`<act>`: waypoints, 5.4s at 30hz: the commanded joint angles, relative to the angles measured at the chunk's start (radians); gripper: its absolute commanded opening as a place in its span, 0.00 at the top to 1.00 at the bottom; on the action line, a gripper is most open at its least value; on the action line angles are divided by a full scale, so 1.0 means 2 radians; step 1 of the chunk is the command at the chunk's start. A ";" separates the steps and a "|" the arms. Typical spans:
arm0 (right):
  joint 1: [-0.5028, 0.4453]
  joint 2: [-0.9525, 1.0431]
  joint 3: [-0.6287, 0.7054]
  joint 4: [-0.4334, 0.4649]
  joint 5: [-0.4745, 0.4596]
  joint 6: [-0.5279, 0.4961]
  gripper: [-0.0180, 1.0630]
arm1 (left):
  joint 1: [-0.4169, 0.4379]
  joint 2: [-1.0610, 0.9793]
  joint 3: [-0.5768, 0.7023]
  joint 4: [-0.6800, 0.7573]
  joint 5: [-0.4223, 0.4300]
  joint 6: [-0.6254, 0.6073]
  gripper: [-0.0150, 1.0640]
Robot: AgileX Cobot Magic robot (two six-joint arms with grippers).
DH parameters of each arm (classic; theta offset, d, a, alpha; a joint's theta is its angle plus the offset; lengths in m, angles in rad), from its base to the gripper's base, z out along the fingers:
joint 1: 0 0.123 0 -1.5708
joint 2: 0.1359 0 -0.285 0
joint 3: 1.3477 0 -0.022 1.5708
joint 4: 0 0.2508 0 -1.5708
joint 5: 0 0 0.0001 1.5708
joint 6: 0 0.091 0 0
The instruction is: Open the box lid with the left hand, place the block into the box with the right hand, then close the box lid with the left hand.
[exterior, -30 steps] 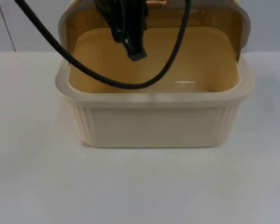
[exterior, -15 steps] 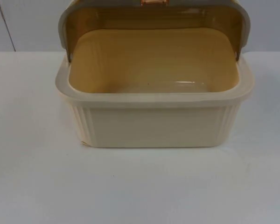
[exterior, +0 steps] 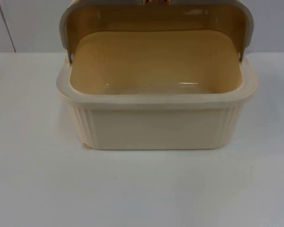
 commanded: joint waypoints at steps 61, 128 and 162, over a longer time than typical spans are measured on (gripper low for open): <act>-0.001 0.200 -0.106 0.001 -0.057 0.012 0.02 | 0.138 -0.008 0.000 -0.171 0.269 0.087 0.04; 0.044 0.493 0.165 0.155 -0.166 -0.351 0.02 | 0.138 -0.009 0.000 -0.161 0.277 0.100 0.04; 0.044 0.405 0.165 0.107 -0.253 -0.286 0.98 | 0.138 -0.009 0.000 -0.171 0.278 0.100 0.04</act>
